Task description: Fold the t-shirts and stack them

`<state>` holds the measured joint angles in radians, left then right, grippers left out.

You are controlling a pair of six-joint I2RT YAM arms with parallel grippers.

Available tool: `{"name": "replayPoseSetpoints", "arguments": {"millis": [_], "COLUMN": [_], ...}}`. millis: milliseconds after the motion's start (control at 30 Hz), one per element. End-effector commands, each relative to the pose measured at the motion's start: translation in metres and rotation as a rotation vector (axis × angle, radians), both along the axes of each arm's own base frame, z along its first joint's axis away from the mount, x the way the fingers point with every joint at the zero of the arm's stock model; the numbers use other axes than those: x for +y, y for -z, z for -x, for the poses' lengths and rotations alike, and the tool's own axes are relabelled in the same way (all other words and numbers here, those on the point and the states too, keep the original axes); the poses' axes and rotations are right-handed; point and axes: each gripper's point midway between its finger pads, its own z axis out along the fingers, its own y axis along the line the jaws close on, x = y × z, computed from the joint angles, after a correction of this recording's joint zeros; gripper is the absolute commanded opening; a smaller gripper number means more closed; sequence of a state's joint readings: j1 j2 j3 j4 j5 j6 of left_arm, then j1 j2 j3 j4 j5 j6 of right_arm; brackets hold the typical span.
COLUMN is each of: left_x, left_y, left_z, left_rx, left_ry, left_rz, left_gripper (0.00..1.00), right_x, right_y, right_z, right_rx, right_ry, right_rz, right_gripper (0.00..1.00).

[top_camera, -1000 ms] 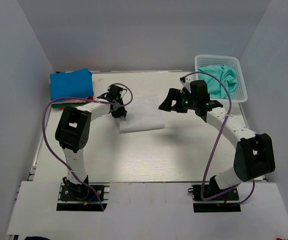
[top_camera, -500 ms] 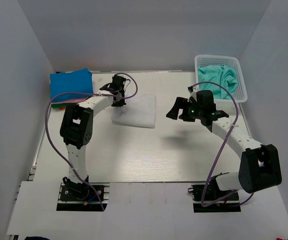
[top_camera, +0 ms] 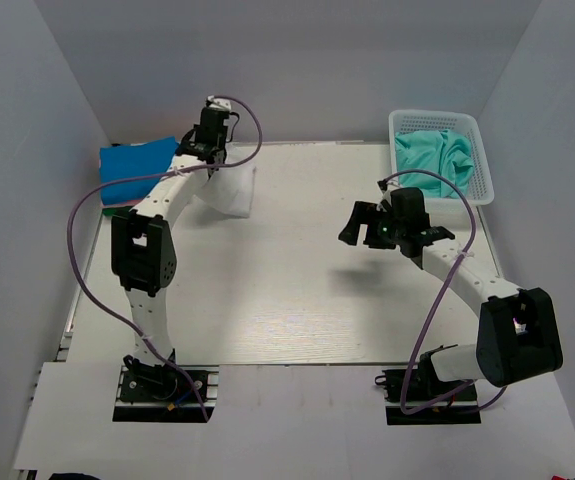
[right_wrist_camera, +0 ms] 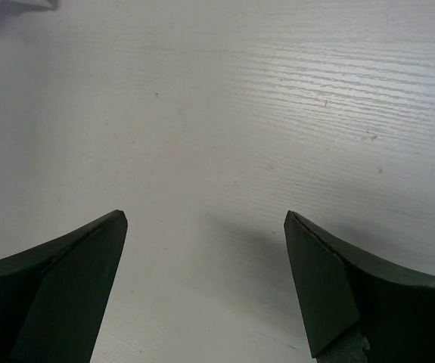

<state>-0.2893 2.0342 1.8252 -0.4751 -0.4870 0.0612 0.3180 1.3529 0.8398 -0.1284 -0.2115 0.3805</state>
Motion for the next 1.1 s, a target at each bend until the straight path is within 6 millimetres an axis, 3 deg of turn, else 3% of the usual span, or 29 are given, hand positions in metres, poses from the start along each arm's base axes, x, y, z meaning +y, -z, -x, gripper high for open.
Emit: {"name": "replayPoseSetpoints", "arguments": {"millis": [0, 233, 267, 400, 500, 667, 767, 833, 900, 1033, 1067], "left_x": [0.035, 0.08, 0.08, 0.094, 0.101, 0.113, 0.123, 0.128, 0.144, 0.172, 0.172], "left_y": [-0.073, -0.12, -0.132, -0.145, -0.167, -0.172, -0.163, -0.157, -0.137, -0.116, -0.118], "left_z": [-0.005, -0.01, -0.011, -0.016, -0.015, -0.012, -0.011, -0.014, -0.019, -0.028, -0.029], "left_rx": [-0.126, -0.209, -0.237, -0.239, -0.279, -0.291, -0.282, -0.279, -0.246, -0.229, -0.238], "left_ry": [-0.045, -0.095, -0.098, -0.108, -0.124, -0.13, -0.139, -0.158, -0.191, -0.253, -0.253], "left_rz": [-0.089, -0.152, -0.145, -0.137, -0.131, -0.123, -0.122, -0.106, -0.118, -0.134, -0.133], "left_gripper": [0.0, 0.0, 0.0, 0.0, 0.0, 0.0, 0.0, 0.0, 0.0, 0.0, 0.0], "right_x": [-0.009, -0.013, -0.013, -0.014, -0.015, -0.015, -0.015, -0.015, -0.015, -0.013, -0.012], "right_y": [-0.009, -0.013, -0.013, -0.015, -0.018, -0.02, -0.023, -0.023, -0.024, -0.022, -0.022], "right_z": [-0.014, -0.018, -0.017, -0.016, -0.018, -0.019, -0.022, -0.025, -0.027, -0.033, -0.034], "right_rx": [-0.054, -0.055, -0.05, -0.055, -0.063, -0.066, -0.06, -0.06, -0.057, -0.041, -0.039], "right_ry": [0.04, 0.052, 0.051, 0.052, 0.059, 0.057, 0.062, 0.066, 0.067, 0.071, 0.074], "right_rz": [0.044, 0.068, 0.068, 0.072, 0.076, 0.081, 0.085, 0.09, 0.096, 0.098, 0.095], "right_gripper": [0.9, 0.9, 0.9, 0.9, 0.9, 0.9, 0.9, 0.9, 0.9, 0.9, 0.9]}}
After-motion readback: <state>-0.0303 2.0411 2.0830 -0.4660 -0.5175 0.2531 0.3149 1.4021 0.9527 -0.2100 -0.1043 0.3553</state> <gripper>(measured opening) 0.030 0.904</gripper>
